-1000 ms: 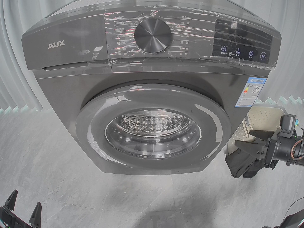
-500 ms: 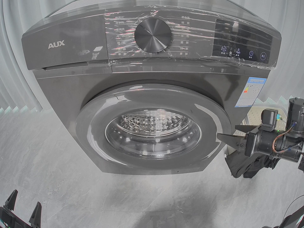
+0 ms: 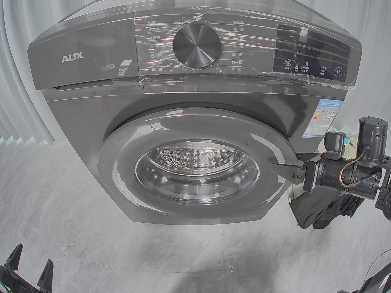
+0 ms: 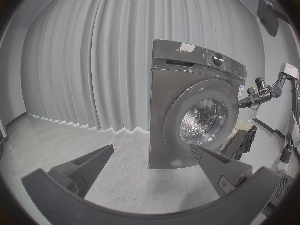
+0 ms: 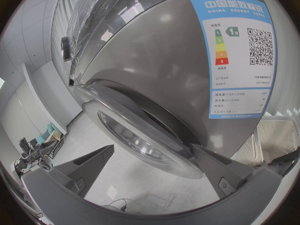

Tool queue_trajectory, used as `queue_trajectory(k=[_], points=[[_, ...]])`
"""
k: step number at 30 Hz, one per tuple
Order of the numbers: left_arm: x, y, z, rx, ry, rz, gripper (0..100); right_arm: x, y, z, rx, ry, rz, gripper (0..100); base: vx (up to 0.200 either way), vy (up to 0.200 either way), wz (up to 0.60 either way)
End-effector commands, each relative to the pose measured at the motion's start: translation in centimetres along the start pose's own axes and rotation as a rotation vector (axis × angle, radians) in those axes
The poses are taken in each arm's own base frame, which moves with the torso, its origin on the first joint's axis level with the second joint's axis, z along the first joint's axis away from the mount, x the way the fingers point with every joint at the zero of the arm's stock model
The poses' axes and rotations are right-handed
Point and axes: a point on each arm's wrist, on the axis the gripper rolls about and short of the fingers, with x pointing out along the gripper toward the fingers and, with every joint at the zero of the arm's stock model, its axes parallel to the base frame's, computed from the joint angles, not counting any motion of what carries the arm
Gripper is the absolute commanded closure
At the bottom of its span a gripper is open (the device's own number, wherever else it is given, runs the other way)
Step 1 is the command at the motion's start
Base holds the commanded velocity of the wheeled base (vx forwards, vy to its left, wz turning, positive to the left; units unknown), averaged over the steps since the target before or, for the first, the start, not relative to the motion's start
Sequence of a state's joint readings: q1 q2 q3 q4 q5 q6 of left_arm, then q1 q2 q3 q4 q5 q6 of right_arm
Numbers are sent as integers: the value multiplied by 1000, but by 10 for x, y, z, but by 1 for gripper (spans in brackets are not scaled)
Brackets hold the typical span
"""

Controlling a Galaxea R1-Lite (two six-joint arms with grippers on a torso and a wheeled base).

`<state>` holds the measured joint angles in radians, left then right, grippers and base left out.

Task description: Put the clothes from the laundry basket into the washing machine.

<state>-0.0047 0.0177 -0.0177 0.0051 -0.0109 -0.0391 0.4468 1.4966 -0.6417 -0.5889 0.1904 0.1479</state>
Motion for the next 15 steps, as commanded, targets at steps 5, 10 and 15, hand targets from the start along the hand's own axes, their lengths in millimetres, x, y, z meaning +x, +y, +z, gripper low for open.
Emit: queue_trajectory(k=[5, 10, 15], points=[[0, 0, -4, -1, 1, 0, 0, 2, 0, -9, 3, 37, 3, 0, 0, 0, 0], [0, 0, -4, -1, -1, 0, 0, -10, 3, -22, 4, 68, 15, 0, 0, 0, 0], [0, 0, -4, -1, -1, 0, 0, -24, 6, -32, 3, 83, 22, 0, 0, 0, 0]])
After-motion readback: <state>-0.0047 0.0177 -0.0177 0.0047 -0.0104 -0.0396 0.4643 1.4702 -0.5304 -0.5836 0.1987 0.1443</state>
